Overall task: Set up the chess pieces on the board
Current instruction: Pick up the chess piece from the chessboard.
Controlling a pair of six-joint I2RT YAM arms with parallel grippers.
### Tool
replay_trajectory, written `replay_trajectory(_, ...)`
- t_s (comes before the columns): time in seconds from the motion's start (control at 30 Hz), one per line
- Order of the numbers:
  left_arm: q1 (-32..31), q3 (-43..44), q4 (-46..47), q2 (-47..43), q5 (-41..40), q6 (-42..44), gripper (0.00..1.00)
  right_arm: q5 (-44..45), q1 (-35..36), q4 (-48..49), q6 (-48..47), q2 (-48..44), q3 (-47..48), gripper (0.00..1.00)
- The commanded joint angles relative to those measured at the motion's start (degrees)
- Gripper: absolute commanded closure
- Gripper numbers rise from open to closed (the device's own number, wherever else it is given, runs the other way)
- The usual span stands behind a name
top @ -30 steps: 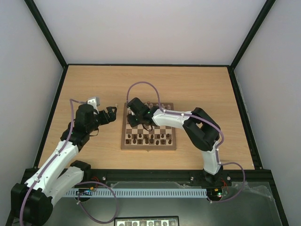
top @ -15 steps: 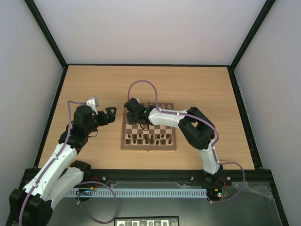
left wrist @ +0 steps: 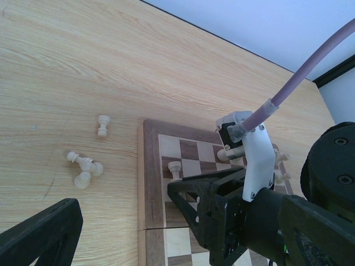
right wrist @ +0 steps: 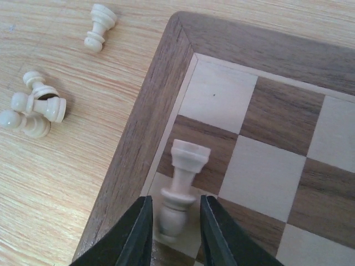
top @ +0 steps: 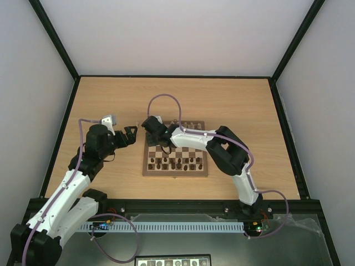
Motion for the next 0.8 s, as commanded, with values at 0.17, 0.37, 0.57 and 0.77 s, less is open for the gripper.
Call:
replay_trajectory(0.17,0.32,-0.81,-0.82,-0.68,1.06,0.39,0.01,2.11,0.39,-5.38,1.79,2.65,1.36,0.89)
replay_trajectory(0.37,0.33,-0.85,-0.77,-0.70,0.97,0.40,0.00,3.03,0.43,-5.54,0.16,0.59,0.12,0.95)
replay_trajectory(0.57,0.26,-0.56,-0.78,-0.22,1.03,0.59,0.00,1.49,0.41,-5.56,-4.72,-8.93,-4.12,0.96)
replay_trajectory(0.77,0.29,-0.67,0.66,1.65,1.93,0.13,0.00,-8.68,0.44,-10.29,-9.55,-19.30,-6.33,0.96)
